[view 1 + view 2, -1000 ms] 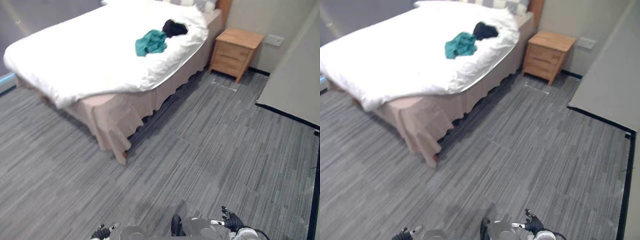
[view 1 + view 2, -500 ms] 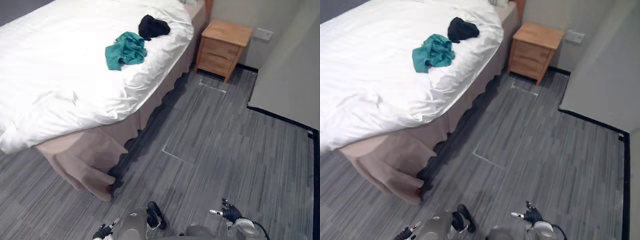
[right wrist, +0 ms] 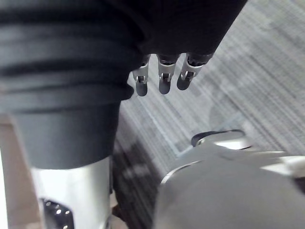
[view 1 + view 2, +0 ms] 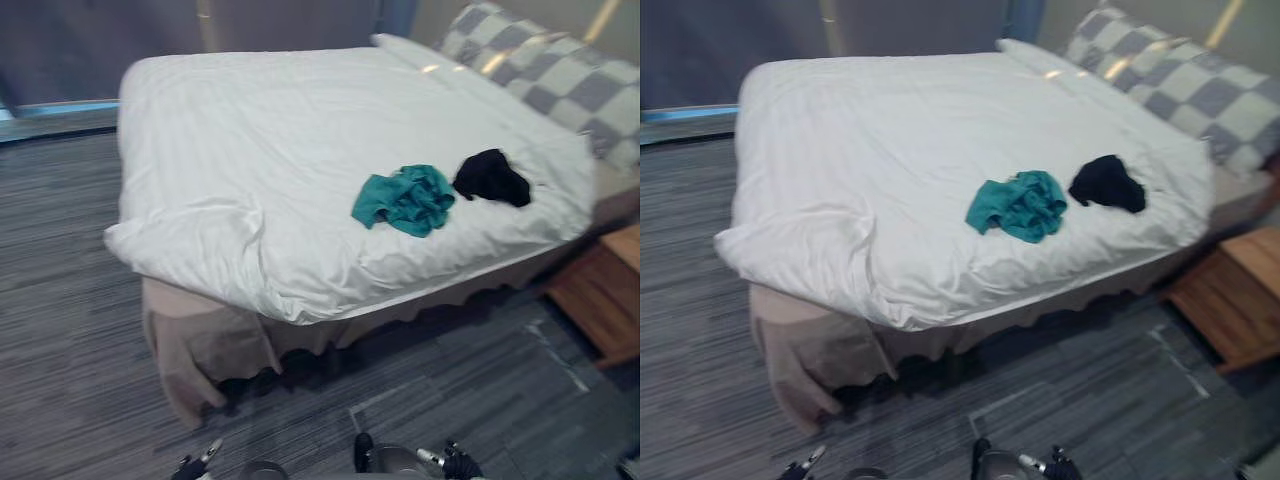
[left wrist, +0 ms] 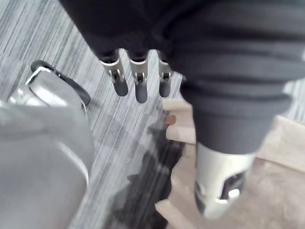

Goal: Tidy the bed and pick cloth on bed and put in laundry

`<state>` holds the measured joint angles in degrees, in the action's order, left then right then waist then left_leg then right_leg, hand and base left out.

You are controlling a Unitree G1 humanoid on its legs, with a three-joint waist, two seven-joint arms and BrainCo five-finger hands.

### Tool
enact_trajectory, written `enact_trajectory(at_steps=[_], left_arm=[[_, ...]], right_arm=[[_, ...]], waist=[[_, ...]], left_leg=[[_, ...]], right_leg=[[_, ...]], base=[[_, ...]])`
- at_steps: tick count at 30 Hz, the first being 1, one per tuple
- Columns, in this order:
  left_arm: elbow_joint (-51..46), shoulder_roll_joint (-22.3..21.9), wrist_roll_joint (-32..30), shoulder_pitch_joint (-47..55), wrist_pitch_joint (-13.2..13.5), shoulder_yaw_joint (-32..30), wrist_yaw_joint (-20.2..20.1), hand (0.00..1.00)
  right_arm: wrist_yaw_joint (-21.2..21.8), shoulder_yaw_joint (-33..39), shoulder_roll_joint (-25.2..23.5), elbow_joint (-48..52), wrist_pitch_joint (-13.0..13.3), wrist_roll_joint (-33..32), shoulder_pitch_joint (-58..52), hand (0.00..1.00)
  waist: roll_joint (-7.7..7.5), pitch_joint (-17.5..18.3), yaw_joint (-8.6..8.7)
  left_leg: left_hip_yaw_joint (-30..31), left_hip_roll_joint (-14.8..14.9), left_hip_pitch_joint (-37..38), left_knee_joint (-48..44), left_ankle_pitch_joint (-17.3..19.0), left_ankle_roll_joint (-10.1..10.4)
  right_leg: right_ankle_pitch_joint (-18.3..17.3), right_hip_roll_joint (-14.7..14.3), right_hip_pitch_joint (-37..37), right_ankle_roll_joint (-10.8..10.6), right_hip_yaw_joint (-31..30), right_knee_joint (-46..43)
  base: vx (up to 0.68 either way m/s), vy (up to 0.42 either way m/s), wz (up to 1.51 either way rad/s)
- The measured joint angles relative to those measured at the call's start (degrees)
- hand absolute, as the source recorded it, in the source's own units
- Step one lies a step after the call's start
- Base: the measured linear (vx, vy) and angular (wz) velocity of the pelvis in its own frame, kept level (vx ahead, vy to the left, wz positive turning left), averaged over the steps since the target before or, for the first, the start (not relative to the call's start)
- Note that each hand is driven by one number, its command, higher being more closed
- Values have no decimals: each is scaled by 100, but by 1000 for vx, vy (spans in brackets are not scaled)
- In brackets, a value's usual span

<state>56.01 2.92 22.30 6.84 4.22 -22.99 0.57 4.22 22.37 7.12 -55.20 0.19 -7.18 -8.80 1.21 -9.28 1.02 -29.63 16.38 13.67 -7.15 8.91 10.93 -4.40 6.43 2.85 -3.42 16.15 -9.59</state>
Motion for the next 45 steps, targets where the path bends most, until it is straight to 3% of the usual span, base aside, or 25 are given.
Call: enact_trajectory(at_steps=[3,7,9,11,14,19,21,24,28,31,33,34,36,37,40,45], left_arm=[[-289,315,-113,-15,497,150,-53,0],[-1691,992,-893,-399,1154,728,287,0],[-2147,1209,-1036,-606,1207,900,417,0],[-3076,1672,-1239,-1071,1248,1003,538,0],[-3601,2261,-1268,-1638,1231,999,477,0],[-3613,3046,-1322,-2390,1107,1068,348,0],[-3502,3280,-1335,-2911,1022,1309,317,0],[-2959,3537,-1451,-3703,737,1774,639,0],[-2118,3589,-1598,-4812,261,2210,957,0],[-1793,3595,-1963,-5509,-85,2372,1090,0],[-1668,3601,-2291,-5818,-253,2507,1184,0],[-1622,3601,-2477,-5978,-464,2608,1192,0],[-1508,3602,-2665,-6160,-723,2747,1193,0],[-1349,3601,-2702,-6292,-903,2790,1193,100],[-1053,3600,-2903,-6429,-1432,2801,1193,100],[-1017,3624,-3402,-6489,-1561,2603,1289,100]], right_arm=[[1,-3,-20,-116,13,-5,-24,0],[17,-71,-25,-197,-50,-11,-277,0],[15,-73,-20,-198,-57,-13,-313,0],[-16,-74,-5,-197,-49,-21,-359,0],[-67,-72,-6,-196,-49,-21,-501,0],[-81,-197,2,-194,-50,8,-749,0],[-75,-356,-4,-164,-47,109,-765,0],[-24,-585,73,130,-1,275,-639,0],[-26,-962,223,310,124,223,-141,0],[-59,-1144,291,613,282,-27,132,0],[-69,-1219,322,771,327,-69,258,0],[-78,-1323,367,922,340,-198,326,0],[-70,-1453,459,1058,393,-297,395,0],[-74,-1477,476,1080,400,-401,477,0],[-73,-1595,507,1218,455,-578,571,0],[-16,-1618,581,1311,439,-642,627,0]], waist=[[-48,34,0],[-193,182,21],[-200,186,40],[-199,193,193],[-150,223,287],[14,269,332],[-10,267,358],[-104,154,374],[-251,-521,548],[-272,-1010,622],[-278,-1251,658],[-279,-1397,673],[-269,-1401,709],[-278,-1408,742],[-280,-1554,801],[-281,-1633,800]], left_leg=[[77,-151,29,511,-292,80],[64,-286,-147,735,-437,83],[63,-334,-160,799,-470,67],[32,-432,-153,873,-495,49],[-25,-474,-135,892,-495,48],[-309,-466,-91,897,-493,50],[-402,-406,-186,893,-489,55],[-596,-366,-543,749,-489,56],[-689,-304,-1072,404,-481,35],[-774,-238,-1496,199,-477,26],[-829,-191,-1584,153,-480,29],[-887,-157,-1607,121,-480,30],[-923,-163,-1808,104,-482,28],[-927,-179,-1919,111,-495,20],[-951,-207,-1977,133,-514,5],[-998,-267,-2083,203,-559,-15]], right_leg=[[58,9,16,-46,108,170],[300,22,-113,-76,89,479],[369,42,-122,-90,87,561],[488,82,-112,-115,48,705],[603,85,-84,-102,3,862],[707,42,-83,-100,-169,1033],[783,-21,-169,-75,-218,1125],[943,-54,-590,-17,-448,1159],[1178,-55,-1083,71,-645,1187],[1332,-73,-1500,114,-772,1202],[1386,-112,-1608,160,-820,1209],[1395,-142,-1665,172,-874,1207],[1418,-144,-1892,190,-915,1199],[1440,-140,-2014,195,-933,1199],[1470,-127,-2133,200,-957,1199],[1503,-108,-2300,180,-1040,1199]], base=[[-51,-35,26],[-44,2,1],[-5,9,-2],[-10,37,-9],[15,18,-13],[-13,-11,-18],[-58,-45,-12],[-119,-70,-33],[-145,-65,-19],[-98,-66,-21],[-36,-58,-16],[-18,-44,-22],[-6,-41,-13],[-4,-41,-3],[0,0,0],[-8,-9,-2]])
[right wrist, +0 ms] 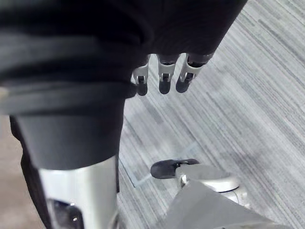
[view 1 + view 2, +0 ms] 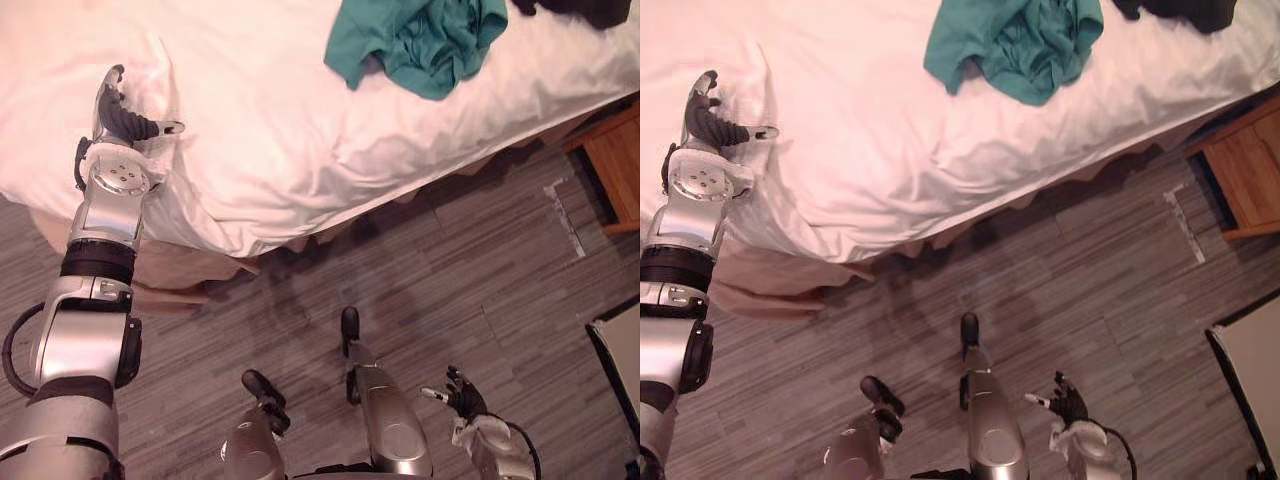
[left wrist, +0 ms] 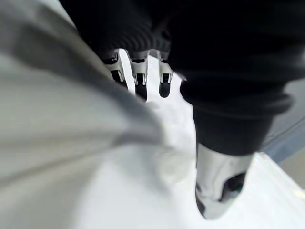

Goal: Tidy the bed and pick cloth on bed and put in laundry

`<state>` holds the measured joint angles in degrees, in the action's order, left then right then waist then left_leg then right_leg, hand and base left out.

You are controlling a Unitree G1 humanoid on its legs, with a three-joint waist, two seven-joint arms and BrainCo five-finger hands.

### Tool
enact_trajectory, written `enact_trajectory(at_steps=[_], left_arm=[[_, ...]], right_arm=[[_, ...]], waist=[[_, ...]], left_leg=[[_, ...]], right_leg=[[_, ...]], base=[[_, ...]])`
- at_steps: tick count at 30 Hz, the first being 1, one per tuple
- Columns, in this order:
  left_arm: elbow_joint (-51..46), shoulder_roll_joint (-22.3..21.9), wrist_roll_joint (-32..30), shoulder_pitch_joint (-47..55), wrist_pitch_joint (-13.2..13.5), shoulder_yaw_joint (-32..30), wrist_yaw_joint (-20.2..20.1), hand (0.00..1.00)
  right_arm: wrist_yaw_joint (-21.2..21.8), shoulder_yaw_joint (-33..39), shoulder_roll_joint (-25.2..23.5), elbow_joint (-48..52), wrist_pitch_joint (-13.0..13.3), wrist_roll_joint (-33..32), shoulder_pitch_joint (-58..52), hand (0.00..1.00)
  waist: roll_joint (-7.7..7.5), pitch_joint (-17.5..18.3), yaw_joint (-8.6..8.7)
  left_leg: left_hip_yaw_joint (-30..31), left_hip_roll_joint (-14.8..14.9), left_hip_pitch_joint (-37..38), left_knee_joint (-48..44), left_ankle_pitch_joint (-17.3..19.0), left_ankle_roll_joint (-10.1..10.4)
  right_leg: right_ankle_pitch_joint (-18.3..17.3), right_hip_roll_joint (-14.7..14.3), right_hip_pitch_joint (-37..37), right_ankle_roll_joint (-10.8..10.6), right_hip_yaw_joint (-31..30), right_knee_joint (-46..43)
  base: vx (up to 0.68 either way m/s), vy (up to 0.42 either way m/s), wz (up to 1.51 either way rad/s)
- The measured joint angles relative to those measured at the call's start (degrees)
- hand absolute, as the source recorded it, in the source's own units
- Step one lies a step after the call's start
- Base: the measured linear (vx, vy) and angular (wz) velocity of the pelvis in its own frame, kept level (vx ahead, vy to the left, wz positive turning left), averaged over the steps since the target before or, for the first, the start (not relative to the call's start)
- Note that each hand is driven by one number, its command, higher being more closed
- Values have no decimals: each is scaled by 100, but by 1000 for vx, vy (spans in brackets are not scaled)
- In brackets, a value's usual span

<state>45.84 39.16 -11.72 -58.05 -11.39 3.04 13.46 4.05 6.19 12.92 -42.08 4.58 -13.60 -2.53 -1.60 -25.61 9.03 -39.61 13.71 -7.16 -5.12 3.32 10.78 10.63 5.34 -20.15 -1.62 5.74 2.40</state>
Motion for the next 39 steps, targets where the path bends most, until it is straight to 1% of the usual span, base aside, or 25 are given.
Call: enact_trajectory(at_steps=[2,6,8,9,10,12,14,15,16,17,18,19,20,21,22,23,25,28,30,31,32,33,35,38,39], left_arm=[[92,-1,-190,79,-45,-205,10,100],[85,-23,-293,242,-164,-440,9,100],[92,-60,-296,487,-180,-456,-11,100],[91,-133,-291,693,-181,-561,-38,100],[87,-174,-289,939,-173,-689,-51,100],[82,-176,-289,1285,-135,-878,-107,100],[84,-209,-289,1741,-7,-1046,-132,100],[79,-302,-289,2121,54,-1178,-136,100],[87,-427,-284,2579,106,-1304,-131,100],[89,-523,-282,2992,127,-1371,-129,0],[86,-667,-281,3528,167,-1478,-128,0],[87,-768,-280,3987,226,-1499,-132,0],[87,-823,-279,4195,243,-1516,-131,0],[76,-924,-279,4619,328,-1565,-132,0],[26,-984,-279,4988,436,-1647,-130,0],[-8,-995,-279,5125,486,-1695,-128,0],[-51,-1020,-287,5543,495,-1988,-83,0],[71,-1024,-272,5882,483,-2322,-9,0],[133,-1086,-172,6231,481,-2455,-39,0],[188,-1105,-168,6297,484,-2456,-45,0],[259,-1140,-165,6370,497,-2455,-62,0],[267,-1154,-167,6386,509,-2455,-78,0],[274,-1233,-203,6379,667,-2445,-115,0],[271,-1277,-370,6384,708,-2440,-120,0],[271,-1316,-405,6382,708,-2424,-135,0]], right_arm=[[11,22,90,27,-1,-2,20,0],[49,56,179,115,-56,1,20,0],[62,145,193,104,-67,11,9,0],[69,301,199,115,-61,0,7,0],[64,444,280,163,-55,-6,12,0],[34,668,426,260,-30,-18,11,0],[-18,964,610,270,11,-48,12,0],[-73,1175,731,282,19,-50,12,0],[-162,1260,884,311,52,-28,1,0],[-210,1329,1015,384,70,-6,2,0],[-290,1400,1175,531,110,17,-1,0],[-356,1438,1348,610,142,65,49,0],[-388,1453,1425,633,143,134,67,0],[-426,1552,1528,693,144,249,145,0],[-461,1603,1600,796,147,399,183,0],[-457,1598,1637,822,147,491,256,0],[-381,1578,1768,1147,145,707,416,0],[-196,1414,2006,1521,154,861,606,0],[26,1115,2264,1741,133,864,856,0],[125,971,2333,1760,131,865,996,100],[388,639,2443,1762,130,870,1324,100],[490,492,2474,1762,130,870,1459,100],[876,-52,2546,1762,147,862,2046,100],[1159,-509,2550,1763,176,855,2583,100],[1293,-783,2548,1763,185,839,2917,100]], waist=[[8,-14,8],[8,-14,26],[13,-12,30],[18,-7,29],[29,0,25],[59,60,16],[119,132,-2],[183,223,-7],[256,428,-28],[305,608,-41],[388,880,-81],[420,1028,-157],[441,1109,-203],[435,1310,-295],[390,1497,-349],[361,1573,-366],[257,1891,-487],[196,1973,-526],[175,1987,-595],[172,1990,-613],[160,1998,-639],[155,2000,-684],[157,2000,-809],[150,2003,-882],[137,1995,-932]], left_leg=[[-64,-8,23,41,-16,6],[-78,-6,103,38,-15,6],[-78,15,279,34,-12,7],[-76,31,430,28,-6,5],[-65,46,542,9,40,-6],[-43,57,556,-19,72,-26],[24,68,675,-15,71,-24],[81,87,811,-11,64,-13],[97,93,892,12,62,-9],[108,82,962,42,60,-5],[128,65,1004,100,58,-2],[203,35,1155,170,37,26],[265,13,1217,218,33,34],[391,-23,1286,290,12,59],[500,-49,1327,344,-4,63],[577,-61,1333,357,-10,59],[738,-152,1333,501,-50,23],[860,-264,1331,600,-103,-45],[934,-359,1329,699,-166,-87],[983,-376,1328,699,-175,-100],[1057,-402,1319,706,-199,-124],[1065,-407,1320,706,-203,-128],[1248,-447,1295,722,-248,-162],[1373,-494,1244,822,-330,-195],[1449,-522,1166,873,-385,-220]], right_leg=[[5,-3,14,-6,-29,0],[20,-3,76,-27,-37,3],[19,-21,290,-28,-27,53],[17,-27,476,-31,-12,96],[-3,-31,628,-57,5,124],[-5,-18,702,-79,33,146],[-17,-16,894,-102,121,198],[-44,-28,1054,-134,192,207],[-70,-40,1159,-160,222,228],[-85,-43,1253,-171,247,268],[-115,-46,1291,-201,274,268],[-156,-34,1447,-182,324,267],[-173,-37,1510,-186,345,268],[-218,-30,1630,-188,443,269],[-257,-20,1721,-205,544,270],[-272,-6,1760,-214,590,270],[-305,66,1812,-229,730,272],[-304,163,1831,-238,815,272],[-282,241,1834,-268,891,272],[-271,264,1842,-282,927,272],[-261,296,1857,-292,980,272],[-259,304,1862,-294,990,272],[-259,357,1944,-301,1183,272],[-260,392,1944,-302,1295,273],[-250,418,1893,-314,1359,272]], base=[[-26,-23,-10],[-12,-12,-3],[0,0,0],[0,0,0],[-25,11,5],[-29,4,9],[-5,-1,17],[8,2,18],[30,8,17],[41,14,11],[64,27,14],[38,29,15],[8,40,29],[-28,25,42],[-32,22,46],[-49,16,49],[-53,27,36],[-43,38,20],[-39,40,20],[-16,31,26],[-6,18,22],[-11,12,24],[-17,3,31],[-18,8,30],[-23,2,33]])
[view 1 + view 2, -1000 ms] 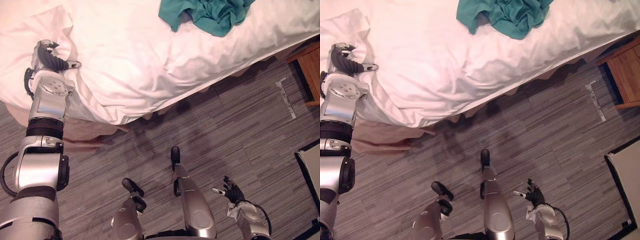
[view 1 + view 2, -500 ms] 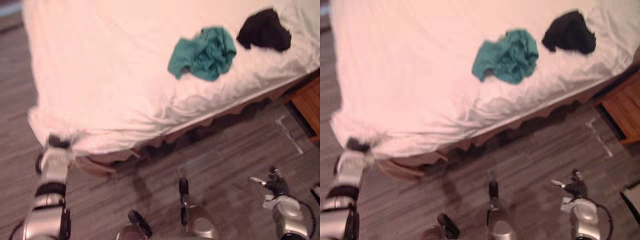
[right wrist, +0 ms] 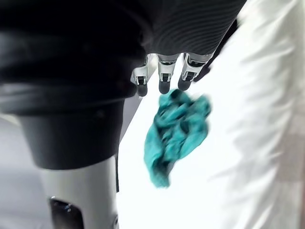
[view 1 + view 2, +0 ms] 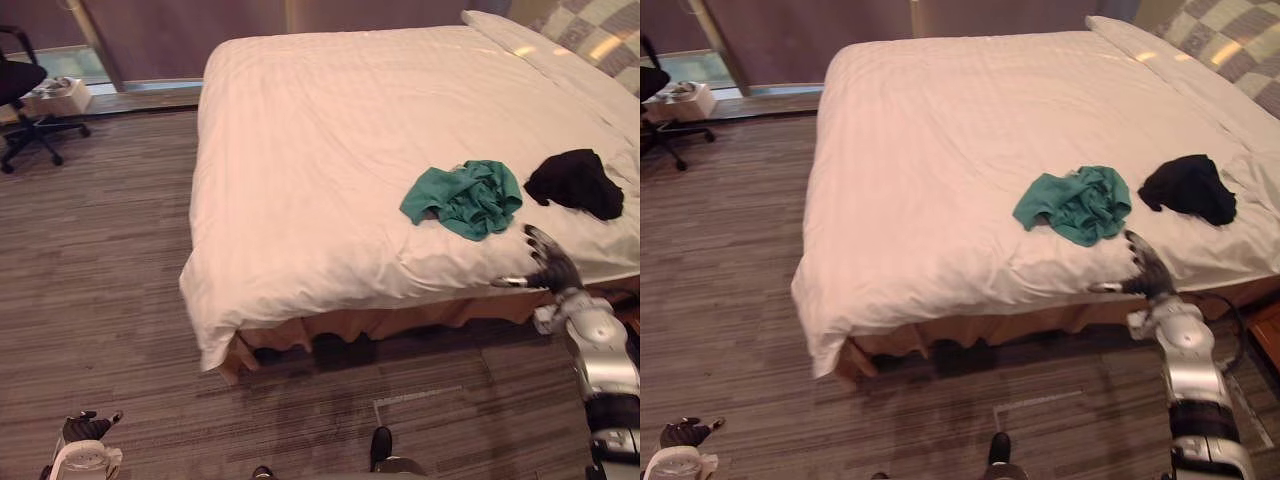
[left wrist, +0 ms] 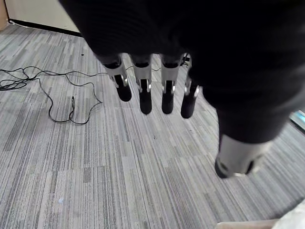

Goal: Tidy the bed and pick cloth on bed and put in laundry

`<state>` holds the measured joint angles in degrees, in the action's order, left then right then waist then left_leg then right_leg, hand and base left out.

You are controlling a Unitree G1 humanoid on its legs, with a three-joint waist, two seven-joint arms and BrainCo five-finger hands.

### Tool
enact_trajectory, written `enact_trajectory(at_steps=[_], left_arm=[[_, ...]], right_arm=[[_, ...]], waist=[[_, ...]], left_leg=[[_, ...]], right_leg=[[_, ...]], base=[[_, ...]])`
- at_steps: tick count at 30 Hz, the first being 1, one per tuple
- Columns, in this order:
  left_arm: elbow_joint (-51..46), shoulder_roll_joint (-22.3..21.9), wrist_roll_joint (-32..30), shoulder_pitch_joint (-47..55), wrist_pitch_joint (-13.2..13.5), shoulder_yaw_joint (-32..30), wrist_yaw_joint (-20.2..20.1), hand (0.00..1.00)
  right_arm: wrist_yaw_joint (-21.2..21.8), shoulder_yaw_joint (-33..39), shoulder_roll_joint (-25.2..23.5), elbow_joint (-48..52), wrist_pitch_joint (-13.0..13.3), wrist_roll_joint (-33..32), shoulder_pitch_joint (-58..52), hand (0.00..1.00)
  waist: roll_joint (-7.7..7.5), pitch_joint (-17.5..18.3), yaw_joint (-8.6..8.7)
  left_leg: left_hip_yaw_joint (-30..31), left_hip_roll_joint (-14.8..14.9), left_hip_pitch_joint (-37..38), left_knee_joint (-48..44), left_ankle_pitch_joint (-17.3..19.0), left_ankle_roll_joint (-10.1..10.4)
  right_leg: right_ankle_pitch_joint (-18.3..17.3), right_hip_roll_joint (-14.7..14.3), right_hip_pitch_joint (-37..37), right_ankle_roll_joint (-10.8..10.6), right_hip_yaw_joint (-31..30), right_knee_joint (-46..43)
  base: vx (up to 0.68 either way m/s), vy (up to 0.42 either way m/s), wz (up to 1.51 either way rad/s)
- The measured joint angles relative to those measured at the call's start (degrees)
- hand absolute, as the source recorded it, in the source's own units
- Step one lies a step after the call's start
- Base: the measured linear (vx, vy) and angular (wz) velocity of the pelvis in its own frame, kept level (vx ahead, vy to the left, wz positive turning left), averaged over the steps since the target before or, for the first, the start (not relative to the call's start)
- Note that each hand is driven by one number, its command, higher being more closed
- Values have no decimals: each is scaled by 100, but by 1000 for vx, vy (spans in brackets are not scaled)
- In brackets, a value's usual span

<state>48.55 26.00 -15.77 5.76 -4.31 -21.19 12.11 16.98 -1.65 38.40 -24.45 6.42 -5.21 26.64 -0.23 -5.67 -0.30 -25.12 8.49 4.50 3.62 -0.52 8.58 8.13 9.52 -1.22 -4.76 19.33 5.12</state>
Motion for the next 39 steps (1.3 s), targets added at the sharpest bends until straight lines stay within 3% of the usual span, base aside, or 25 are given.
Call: enact_trajectory(at_steps=[4,8,10,13,15,18,22,24,25,28,31,34,36,37,39], left_arm=[[-3,-41,278,-138,16,229,-143,0],[-158,-326,1171,-374,199,436,-314,0],[-494,-658,1676,-552,522,723,-462,0],[-1160,-996,1989,-532,998,1303,-673,0],[-1584,-1117,2195,-534,1154,1773,-762,0],[-1805,-1205,2580,-742,1182,2397,-766,0],[-2151,-1323,2981,-1171,1134,2929,-664,0],[-2339,-1322,3189,-1356,1105,3136,-585,0],[-2350,-1325,3300,-1466,1078,3235,-568,0],[-2262,-1282,3521,-1492,992,3425,-562,0],[-1856,-1301,3624,-1511,1074,3709,-593,0],[-1026,-1339,3611,-1449,1492,3804,-677,0],[-751,-1338,3590,-1263,1820,3697,-727,0],[-632,-1344,3487,-1100,2008,3565,-762,0],[-621,-1358,3402,-929,2122,3360,-799,0]], right_arm=[[267,-690,-89,7,-66,-507,949,100],[260,-1055,-436,9,-278,-993,2093,100],[191,-1121,-512,10,-379,-1105,2721,100],[35,-1268,-557,10,-497,-1115,3340,100],[-58,-1295,-566,9,-537,-1120,3573,100],[-240,-1529,-553,8,-595,-1127,3765,100],[-592,-1710,-528,1,-770,-1274,3868,100],[-742,-1716,-484,-244,-821,-1323,3867,100],[-858,-1659,-454,-373,-710,-1382,3869,100],[-904,-1622,-453,-663,-417,-1797,3964,100],[-648,-1428,-474,-1078,-93,-1981,3951,100],[-148,-1394,-480,-1551,299,-2083,3809,100],[227,-1251,-672,-1658,417,-2099,3575,100],[521,-1208,-904,-1698,438,-2088,3262,100],[759,-1408,-1211,-1784,320,-1980,2804,100]], waist=[[8,-163,-278],[119,-708,-497],[266,-1240,-644],[448,-1831,-681],[535,-2005,-715],[634,-2055,-804],[991,-2179,-961],[1146,-2240,-1127],[1220,-2267,-1226],[1267,-2237,-1281],[1398,-2145,-1333],[1550,-2035,-1336],[1558,-2028,-1293],[1546,-2035,-1193],[1480,-2041,-1082]], left_leg=[[183,-23,-259,4,-106,-47],[316,-21,-605,-94,-176,-94],[439,-23,-850,-92,-310,-127],[583,-23,-1165,-93,-474,-157],[675,-36,-1424,-94,-546,-179],[738,-55,-1801,-96,-617,-215],[997,-128,-2366,-192,-670,-278],[1108,-156,-2650,-190,-739,-308],[1153,-173,-2777,-191,-768,-318],[1228,-237,-2990,-243,-794,-334],[1332,-279,-3067,-299,-784,-336],[1327,-298,-3028,-410,-668,-344],[1283,-298,-2895,-430,-615,-303],[1235,-293,-2678,-415,-584,-301],[1137,-286,-2396,-361,-568,-317]], right_leg=[[59,36,-132,22,146,-1],[151,59,-361,91,216,-1],[232,65,-535,138,308,-2],[317,67,-751,192,431,-4],[360,77,-956,213,501,-4],[406,96,-1290,237,559,-4],[441,171,-1644,226,782,-5],[461,194,-1853,228,895,-4],[473,212,-1949,230,937,-4],[497,287,-2121,215,975,-4],[495,345,-2184,203,979,-56],[467,392,-2142,183,938,-117],[463,401,-2045,177,881,-139],[441,400,-1859,150,843,-142],[410,391,-1671,130,749,-141]], base=[[-27,-8,25],[-71,-15,18],[-98,-16,25],[-72,-12,25],[-48,-2,22],[-14,14,19],[-23,40,34],[-46,30,36],[-31,23,21],[-30,49,13],[-35,54,6],[-41,53,-6],[-5,33,-16],[26,29,-27],[52,9,-32]])
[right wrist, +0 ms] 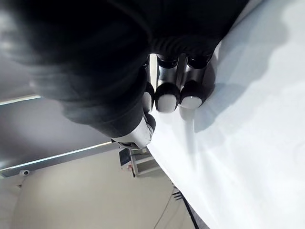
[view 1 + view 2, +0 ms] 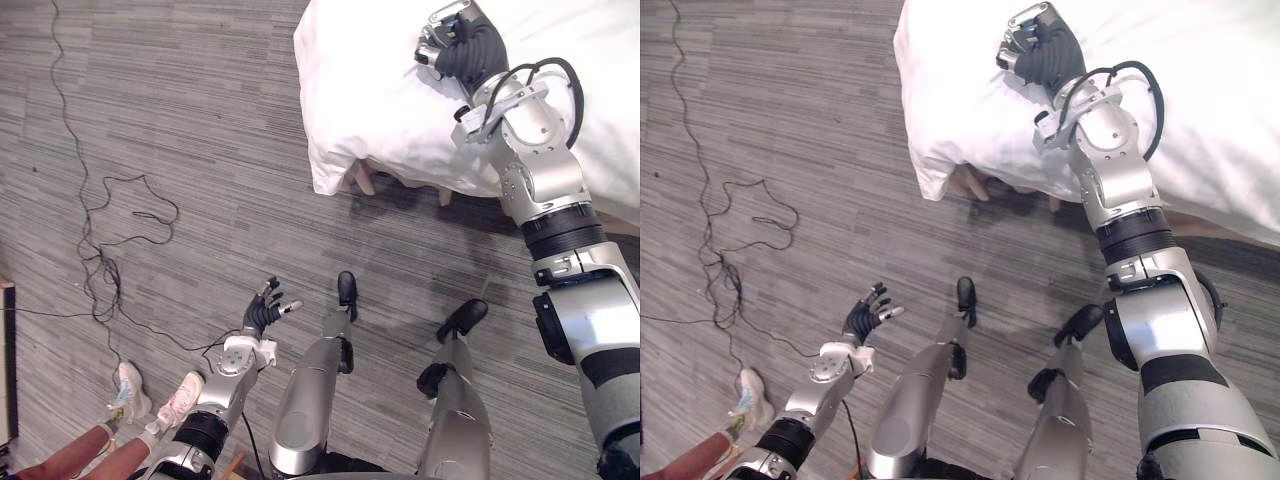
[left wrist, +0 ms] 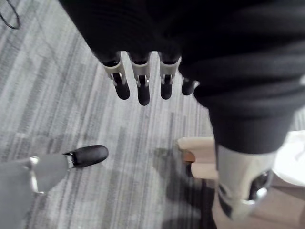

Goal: Tidy the bed and pick cloth on bed and put in laundry

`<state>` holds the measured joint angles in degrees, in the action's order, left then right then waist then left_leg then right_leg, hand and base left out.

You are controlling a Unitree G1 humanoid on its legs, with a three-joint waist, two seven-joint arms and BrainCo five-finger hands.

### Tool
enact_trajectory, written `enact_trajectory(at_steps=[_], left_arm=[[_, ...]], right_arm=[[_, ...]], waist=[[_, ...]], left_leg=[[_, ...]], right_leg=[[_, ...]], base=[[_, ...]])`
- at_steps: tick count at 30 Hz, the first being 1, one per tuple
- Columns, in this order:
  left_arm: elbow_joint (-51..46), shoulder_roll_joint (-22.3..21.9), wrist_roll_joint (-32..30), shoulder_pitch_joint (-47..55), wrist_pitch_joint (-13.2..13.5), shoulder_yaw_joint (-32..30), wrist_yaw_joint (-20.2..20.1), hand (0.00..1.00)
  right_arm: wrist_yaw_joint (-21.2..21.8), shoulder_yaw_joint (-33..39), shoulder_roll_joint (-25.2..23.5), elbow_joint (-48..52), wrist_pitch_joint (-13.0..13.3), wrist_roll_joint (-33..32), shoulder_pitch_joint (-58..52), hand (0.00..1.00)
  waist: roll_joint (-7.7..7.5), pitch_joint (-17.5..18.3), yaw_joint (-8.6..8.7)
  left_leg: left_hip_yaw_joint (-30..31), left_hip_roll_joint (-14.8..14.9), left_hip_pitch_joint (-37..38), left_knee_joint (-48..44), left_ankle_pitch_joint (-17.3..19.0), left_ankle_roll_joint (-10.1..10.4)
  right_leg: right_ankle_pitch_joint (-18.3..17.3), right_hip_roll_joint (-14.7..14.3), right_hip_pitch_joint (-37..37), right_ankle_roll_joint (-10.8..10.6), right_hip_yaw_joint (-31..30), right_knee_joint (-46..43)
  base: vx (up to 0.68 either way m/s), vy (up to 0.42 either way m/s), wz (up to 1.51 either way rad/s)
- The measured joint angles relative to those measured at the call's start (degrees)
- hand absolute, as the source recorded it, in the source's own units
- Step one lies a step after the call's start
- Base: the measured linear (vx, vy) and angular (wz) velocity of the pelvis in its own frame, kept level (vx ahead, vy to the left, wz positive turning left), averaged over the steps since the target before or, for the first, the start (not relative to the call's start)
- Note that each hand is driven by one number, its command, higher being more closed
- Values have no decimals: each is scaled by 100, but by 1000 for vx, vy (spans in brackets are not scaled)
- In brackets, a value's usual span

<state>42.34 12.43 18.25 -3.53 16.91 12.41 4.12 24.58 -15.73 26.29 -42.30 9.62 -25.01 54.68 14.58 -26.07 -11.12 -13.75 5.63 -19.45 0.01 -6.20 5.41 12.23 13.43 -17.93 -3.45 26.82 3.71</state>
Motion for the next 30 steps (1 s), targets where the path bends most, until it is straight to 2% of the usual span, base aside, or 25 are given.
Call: enact_trajectory(at_steps=[2,3,4,5,7,8,9,11,13,16,20,22,23,25,26,28,29,30], left_arm=[[-8,-31,-141,164,124,-393,-70,0],[-15,-28,-209,196,141,-520,-65,0],[-13,-25,-253,203,137,-605,-61,0],[-21,-23,-310,203,132,-749,-54,0],[-23,-33,-374,211,116,-821,-55,0],[-5,-38,-431,215,119,-822,-50,0],[1,-38,-471,225,121,-827,-45,0],[114,-62,-554,269,117,-827,-32,0],[223,-128,-642,277,102,-825,-12,0],[322,-214,-722,394,64,-814,67,0],[396,-212,-754,420,-121,-801,112,0],[384,-220,-741,360,-179,-780,175,0],[377,-224,-736,321,-197,-777,188,0],[269,-249,-689,134,-256,-681,221,0],[259,-271,-687,90,-264,-651,224,0],[287,-341,-636,-153,-299,-486,239,0],[295,-347,-594,-224,-321,-406,244,0],[304,-401,-538,-366,-353,-251,282,0]], right_arm=[[195,-928,-566,-227,-458,232,-1032,100],[243,-1284,-777,-232,-608,254,-1455,100],[274,-1529,-930,-228,-699,253,-1724,100],[363,-2003,-1287,-163,-866,253,-2280,100],[425,-2468,-1553,459,-909,253,-2901,100],[422,-2601,-1621,875,-768,254,-3074,100],[418,-2623,-1672,1046,-666,259,-3136,100],[327,-2619,-1871,1612,-256,257,-3209,100],[165,-2519,-1929,1826,-23,252,-3203,100],[-255,-2257,-1962,2177,155,248,-3132,100],[-943,-1424,-2156,2086,145,244,-2462,100],[-1288,-444,-2126,1896,119,190,-1602,100],[-1332,-245,-2094,1848,113,183,-1383,100],[-1470,285,-1817,1742,107,178,-607,100],[-1498,372,-1702,1678,100,160,-454,100],[-1645,598,-1245,1273,21,46,41,100],[-1684,657,-1178,1156,-6,7,108,100],[-1787,686,-901,889,-80,-3,229,100]], waist=[[-221,-6,188],[-344,-1,231],[-436,-25,271],[-640,-140,463],[-955,-139,603],[-1093,-89,641],[-1162,-47,658],[-1414,238,762],[-1512,414,780],[-1607,770,760],[-1599,814,752],[-1524,768,725],[-1485,723,727],[-1238,471,709],[-1157,429,699],[-846,273,623],[-771,233,597],[-625,163,527]], left_leg=[[-184,48,367,25,103,48],[-281,75,459,69,118,63],[-336,87,538,119,116,66],[-419,139,780,180,103,88],[-593,231,1153,205,151,151],[-645,274,1333,204,200,191],[-668,289,1400,202,218,200],[-750,323,1585,259,242,222],[-759,323,1752,337,234,233],[-775,333,1853,451,263,248],[-777,327,1902,544,157,273],[-760,324,1774,540,88,272],[-751,323,1728,521,80,265],[-724,285,1530,479,17,221],[-716,273,1453,476,-2,209],[-618,245,1114,480,-60,174],[-605,245,1031,484,-96,169],[-578,245,848,488,-158,160]], right_leg=[[-62,-49,237,-10,-158,13],[-65,-82,249,-9,-238,25],[-63,-109,287,-7,-276,56],[-50,-179,479,5,-335,94],[-68,-270,757,22,-422,137],[-110,-321,903,19,-492,137],[-134,-341,955,12,-524,137],[-183,-392,1070,-9,-553,139],[-221,-405,1210,-32,-568,140],[-272,-418,1277,-46,-565,140],[-247,-426,1294,-18,-556,139],[-191,-425,1178,34,-547,139],[-174,-421,1146,38,-542,138],[-87,-377,974,54,-539,137],[-64,-364,910,56,-538,137],[-2,-346,584,41,-527,136],[13,-347,522,42,-511,135],[50,-346,348,74,-483,130]], base=[[108,-15,-47],[112,-24,-44],[125,-33,-42],[127,-37,-40],[130,-40,-44],[86,-27,-35],[60,-24,-29],[39,-20,-18],[34,0,-2],[41,10,4],[8,0,2],[-10,-4,5],[-22,-2,3],[-42,6,7],[-54,14,8],[-49,13,10],[-49,5,15],[-41,3,12]])
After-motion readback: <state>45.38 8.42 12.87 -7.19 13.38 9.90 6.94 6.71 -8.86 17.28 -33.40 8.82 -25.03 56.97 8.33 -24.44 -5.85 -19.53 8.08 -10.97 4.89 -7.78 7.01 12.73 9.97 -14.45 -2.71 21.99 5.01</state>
